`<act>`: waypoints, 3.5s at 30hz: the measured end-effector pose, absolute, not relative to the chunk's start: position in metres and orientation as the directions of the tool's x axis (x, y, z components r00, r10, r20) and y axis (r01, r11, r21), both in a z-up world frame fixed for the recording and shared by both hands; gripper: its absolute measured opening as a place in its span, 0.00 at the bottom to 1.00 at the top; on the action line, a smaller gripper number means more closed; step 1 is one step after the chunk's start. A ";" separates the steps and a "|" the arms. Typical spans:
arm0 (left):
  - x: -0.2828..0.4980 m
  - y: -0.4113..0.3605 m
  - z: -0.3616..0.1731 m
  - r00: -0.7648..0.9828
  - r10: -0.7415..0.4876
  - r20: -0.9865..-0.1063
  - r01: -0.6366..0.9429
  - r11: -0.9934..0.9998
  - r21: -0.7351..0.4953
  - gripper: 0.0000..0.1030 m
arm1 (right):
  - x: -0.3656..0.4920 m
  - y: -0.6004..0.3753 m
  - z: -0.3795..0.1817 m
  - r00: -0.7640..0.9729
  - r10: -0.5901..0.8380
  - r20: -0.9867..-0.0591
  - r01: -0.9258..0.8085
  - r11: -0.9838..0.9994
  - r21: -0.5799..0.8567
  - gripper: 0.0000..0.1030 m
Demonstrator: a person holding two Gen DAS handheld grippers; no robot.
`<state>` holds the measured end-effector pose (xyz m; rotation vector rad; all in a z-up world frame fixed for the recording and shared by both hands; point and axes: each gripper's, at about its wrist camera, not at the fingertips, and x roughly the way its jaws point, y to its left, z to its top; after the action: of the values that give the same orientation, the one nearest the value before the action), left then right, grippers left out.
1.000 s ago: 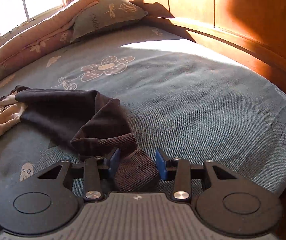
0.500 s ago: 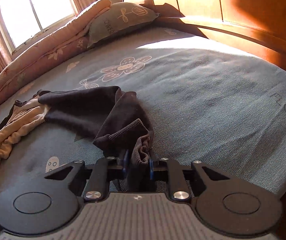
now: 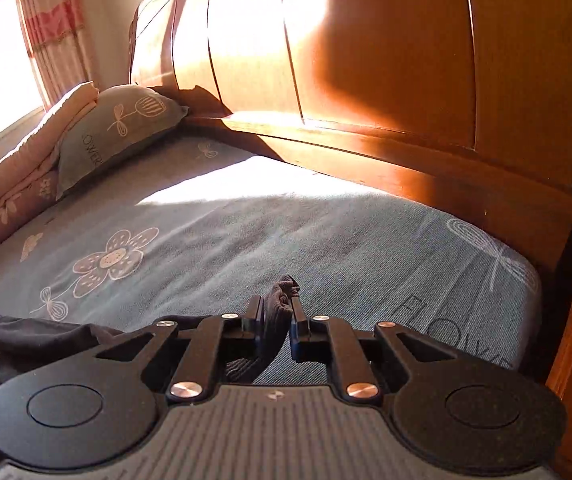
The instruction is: Fold clothes
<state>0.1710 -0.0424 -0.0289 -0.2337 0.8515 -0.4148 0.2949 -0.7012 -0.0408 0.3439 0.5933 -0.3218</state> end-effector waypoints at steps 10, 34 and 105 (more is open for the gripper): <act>0.205 -0.040 -0.025 0.574 -0.493 -0.654 0.274 0.868 -0.415 0.64 | 0.335 -0.649 -0.012 0.835 -0.056 -0.548 0.173 0.971 0.165 0.33; 0.233 0.025 -0.030 0.650 -0.437 -0.621 0.146 0.875 -0.462 0.69 | 0.562 -0.365 -0.078 0.542 0.500 -0.675 -0.494 0.840 0.225 0.54; 0.451 0.198 -0.079 0.715 -0.173 -0.677 -0.068 0.947 -0.313 0.53 | 0.487 -0.159 -0.088 0.309 0.554 -0.773 -0.747 0.645 0.163 0.27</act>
<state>0.4511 0.1979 -0.0789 -0.3294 0.7757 -0.0597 0.4872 -0.1594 -0.0876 -0.2433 0.9115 0.8703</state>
